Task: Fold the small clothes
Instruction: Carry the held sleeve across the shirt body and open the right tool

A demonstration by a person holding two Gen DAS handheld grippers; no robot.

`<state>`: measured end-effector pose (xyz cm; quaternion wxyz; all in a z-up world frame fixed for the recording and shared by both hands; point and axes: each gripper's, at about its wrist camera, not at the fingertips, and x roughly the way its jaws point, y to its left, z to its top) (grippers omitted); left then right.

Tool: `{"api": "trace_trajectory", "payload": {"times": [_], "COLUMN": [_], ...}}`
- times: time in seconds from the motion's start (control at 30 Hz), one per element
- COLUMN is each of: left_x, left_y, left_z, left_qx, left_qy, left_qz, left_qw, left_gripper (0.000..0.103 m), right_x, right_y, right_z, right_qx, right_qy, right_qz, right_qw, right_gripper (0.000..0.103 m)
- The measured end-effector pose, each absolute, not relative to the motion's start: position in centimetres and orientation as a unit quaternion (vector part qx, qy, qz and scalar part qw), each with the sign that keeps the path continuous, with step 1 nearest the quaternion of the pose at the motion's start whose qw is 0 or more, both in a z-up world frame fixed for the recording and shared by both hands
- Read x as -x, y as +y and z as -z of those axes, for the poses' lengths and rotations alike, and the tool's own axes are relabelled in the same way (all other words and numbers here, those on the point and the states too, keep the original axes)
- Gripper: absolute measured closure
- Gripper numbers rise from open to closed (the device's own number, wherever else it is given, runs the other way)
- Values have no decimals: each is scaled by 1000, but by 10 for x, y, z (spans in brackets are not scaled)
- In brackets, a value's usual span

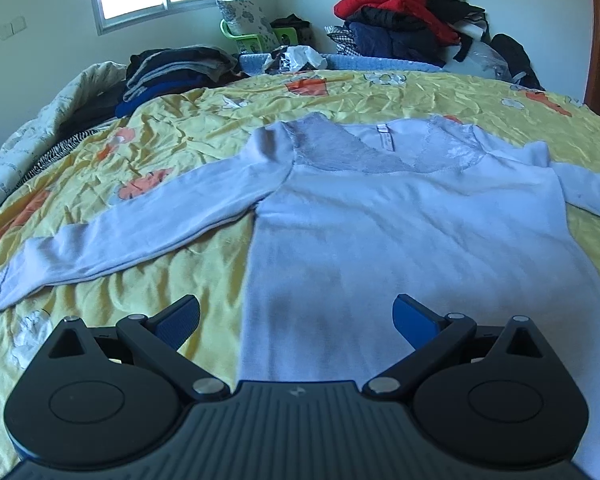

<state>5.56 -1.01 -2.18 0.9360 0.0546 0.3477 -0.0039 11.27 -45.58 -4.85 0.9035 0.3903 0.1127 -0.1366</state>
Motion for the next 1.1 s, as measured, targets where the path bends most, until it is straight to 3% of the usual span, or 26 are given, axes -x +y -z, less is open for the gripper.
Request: {"api": "trace_trajectory", "payload": {"times": [0.47,1.1], "left_x": [-59,-66], "left_y": [12,43], "left_z": [22,23], "left_qx": [-34,-23], "left_qy": [347,345], "left_qz": [-10,-35], "left_qw": [937,938], "left_gripper": [0,0], "right_x": [-156,-208], "right_y": [-350,-221], "right_z": [40,25], "right_qx": [-440,-398], "right_qy": [169,217], "right_qz": [14,-55], "right_qw": [882,890], "right_gripper": [99,98]}}
